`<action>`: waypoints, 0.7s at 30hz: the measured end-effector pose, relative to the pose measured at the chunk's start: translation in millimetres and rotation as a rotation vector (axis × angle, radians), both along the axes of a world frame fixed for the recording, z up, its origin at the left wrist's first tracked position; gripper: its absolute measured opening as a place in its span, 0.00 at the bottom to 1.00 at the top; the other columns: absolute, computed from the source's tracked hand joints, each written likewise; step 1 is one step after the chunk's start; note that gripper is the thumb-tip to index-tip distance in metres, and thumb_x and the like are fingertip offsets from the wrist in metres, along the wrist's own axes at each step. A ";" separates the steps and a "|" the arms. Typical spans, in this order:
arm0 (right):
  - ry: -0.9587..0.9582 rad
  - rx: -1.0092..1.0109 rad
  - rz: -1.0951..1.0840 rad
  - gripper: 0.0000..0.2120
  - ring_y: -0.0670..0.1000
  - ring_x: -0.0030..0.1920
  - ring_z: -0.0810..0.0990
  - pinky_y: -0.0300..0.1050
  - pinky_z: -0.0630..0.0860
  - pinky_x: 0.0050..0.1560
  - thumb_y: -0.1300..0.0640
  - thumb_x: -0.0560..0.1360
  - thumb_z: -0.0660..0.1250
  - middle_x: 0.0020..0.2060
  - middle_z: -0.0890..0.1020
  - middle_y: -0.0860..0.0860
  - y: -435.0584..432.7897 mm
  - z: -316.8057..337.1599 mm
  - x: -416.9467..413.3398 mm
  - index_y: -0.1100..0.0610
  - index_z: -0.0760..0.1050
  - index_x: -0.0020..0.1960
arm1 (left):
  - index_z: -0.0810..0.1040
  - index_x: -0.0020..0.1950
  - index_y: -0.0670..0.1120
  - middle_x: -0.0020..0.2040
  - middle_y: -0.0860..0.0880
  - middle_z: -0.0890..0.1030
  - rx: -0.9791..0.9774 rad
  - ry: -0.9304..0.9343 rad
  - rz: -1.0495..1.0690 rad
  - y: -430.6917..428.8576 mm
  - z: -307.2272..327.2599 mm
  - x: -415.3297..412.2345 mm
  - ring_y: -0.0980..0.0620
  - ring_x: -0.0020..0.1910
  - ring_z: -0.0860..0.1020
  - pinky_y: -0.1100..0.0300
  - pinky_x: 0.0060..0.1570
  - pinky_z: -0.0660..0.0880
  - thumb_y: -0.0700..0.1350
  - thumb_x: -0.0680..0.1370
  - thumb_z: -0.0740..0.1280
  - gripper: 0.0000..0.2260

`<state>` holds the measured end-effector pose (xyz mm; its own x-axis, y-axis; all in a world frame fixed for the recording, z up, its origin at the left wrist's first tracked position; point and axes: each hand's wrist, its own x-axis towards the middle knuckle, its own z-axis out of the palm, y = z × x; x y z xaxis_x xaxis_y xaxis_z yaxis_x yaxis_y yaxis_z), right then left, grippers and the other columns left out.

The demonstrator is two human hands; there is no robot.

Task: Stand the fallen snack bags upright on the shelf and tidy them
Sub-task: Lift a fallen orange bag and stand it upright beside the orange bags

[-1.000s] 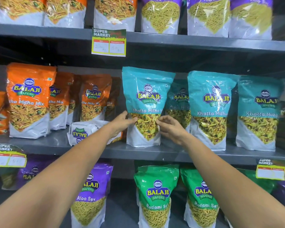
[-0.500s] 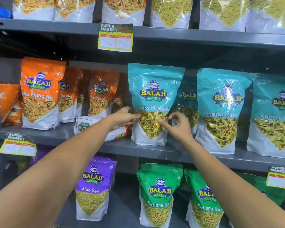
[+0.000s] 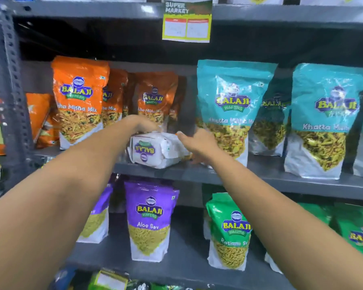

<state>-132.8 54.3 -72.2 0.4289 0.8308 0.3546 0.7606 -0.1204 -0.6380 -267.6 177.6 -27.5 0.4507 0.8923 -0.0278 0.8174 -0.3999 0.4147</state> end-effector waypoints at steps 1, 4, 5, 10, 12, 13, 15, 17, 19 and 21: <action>0.180 -0.100 0.021 0.28 0.66 0.44 0.82 0.57 0.81 0.42 0.40 0.75 0.61 0.51 0.79 0.63 3.0 3.2 -2.8 0.64 0.71 0.59 | 0.73 0.62 0.43 0.63 0.46 0.73 -0.052 -0.050 -0.030 -1.6 -1.0 2.6 0.46 0.57 0.74 0.64 0.48 0.69 0.54 0.80 0.58 0.19; 0.491 -0.165 0.067 0.23 0.63 0.42 0.81 0.54 0.82 0.33 0.45 0.74 0.68 0.52 0.79 0.61 16.4 6.7 -23.2 0.66 0.73 0.54 | 0.74 0.50 0.45 0.48 0.49 0.76 -0.214 -0.011 -0.131 8.4 1.6 -3.8 0.53 0.42 0.77 0.73 0.31 0.72 0.49 0.82 0.55 0.11; 0.521 -0.140 0.073 0.18 0.61 0.40 0.81 0.51 0.81 0.27 0.48 0.72 0.71 0.48 0.80 0.60 20.7 6.4 -27.6 0.64 0.74 0.46 | 0.75 0.46 0.45 0.42 0.49 0.79 -0.251 0.025 -0.146 13.5 1.1 -4.2 0.53 0.36 0.78 0.70 0.29 0.74 0.48 0.81 0.57 0.11; 0.641 0.029 0.016 0.08 0.57 0.30 0.80 0.50 0.77 0.18 0.60 0.71 0.71 0.35 0.79 0.59 25.1 -0.2 -36.8 0.62 0.73 0.43 | 0.75 0.37 0.45 0.34 0.48 0.77 -0.339 -0.035 -0.118 34.9 1.8 -10.2 0.48 0.35 0.77 0.59 0.43 0.73 0.52 0.72 0.68 0.11; 0.650 0.099 -0.005 0.07 0.56 0.28 0.78 0.51 0.77 0.18 0.63 0.70 0.71 0.32 0.78 0.58 20.9 -3.2 -37.0 0.61 0.73 0.40 | 0.77 0.39 0.43 0.36 0.46 0.80 -0.457 -0.120 -0.121 37.5 2.9 -14.6 0.48 0.39 0.80 0.57 0.52 0.76 0.50 0.70 0.71 0.11; 0.638 0.126 -0.008 0.08 0.56 0.27 0.77 0.51 0.77 0.17 0.63 0.69 0.72 0.31 0.76 0.57 18.4 -4.5 -37.6 0.60 0.73 0.39 | 0.78 0.43 0.42 0.42 0.44 0.82 -0.511 -0.158 -0.130 38.6 3.7 -17.7 0.46 0.46 0.81 0.53 0.57 0.75 0.50 0.69 0.73 0.13; 0.622 0.185 -0.010 0.11 0.52 0.25 0.76 0.44 0.74 0.16 0.63 0.68 0.73 0.33 0.75 0.56 11.7 -5.9 -40.8 0.60 0.74 0.47 | 0.78 0.48 0.41 0.47 0.43 0.81 -0.582 -0.208 -0.182 39.8 6.5 -25.0 0.44 0.51 0.81 0.49 0.57 0.75 0.49 0.67 0.75 0.16; 0.589 0.259 -0.004 0.17 0.47 0.20 0.76 0.38 0.70 0.16 0.64 0.68 0.74 0.35 0.75 0.55 6.8 -5.5 -42.7 0.58 0.74 0.54 | 0.77 0.46 0.43 0.41 0.44 0.81 -0.598 -0.256 -0.222 39.2 9.7 -29.9 0.46 0.41 0.81 0.53 0.47 0.79 0.47 0.68 0.75 0.13; 0.498 0.302 0.010 0.18 0.42 0.16 0.73 0.35 0.68 0.16 0.64 0.67 0.75 0.32 0.73 0.54 2.6 -3.6 -46.4 0.57 0.75 0.54 | 0.76 0.45 0.44 0.40 0.46 0.80 -0.586 -0.330 -0.218 36.4 10.5 -35.1 0.48 0.38 0.79 0.55 0.42 0.79 0.47 0.70 0.74 0.11; 0.378 0.327 0.025 0.19 0.42 0.17 0.70 0.33 0.66 0.17 0.65 0.66 0.76 0.28 0.69 0.52 0.4 -1.4 -48.2 0.57 0.76 0.54 | 0.76 0.48 0.44 0.44 0.46 0.78 -0.525 -0.398 -0.208 34.9 8.0 -40.6 0.48 0.43 0.77 0.54 0.45 0.78 0.48 0.71 0.73 0.12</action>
<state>-181.0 54.7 -73.7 0.5596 0.7137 0.4214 0.4686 0.1469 -0.8711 -308.2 212.5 -19.5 0.6761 0.7002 -0.2292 0.4907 -0.1959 0.8490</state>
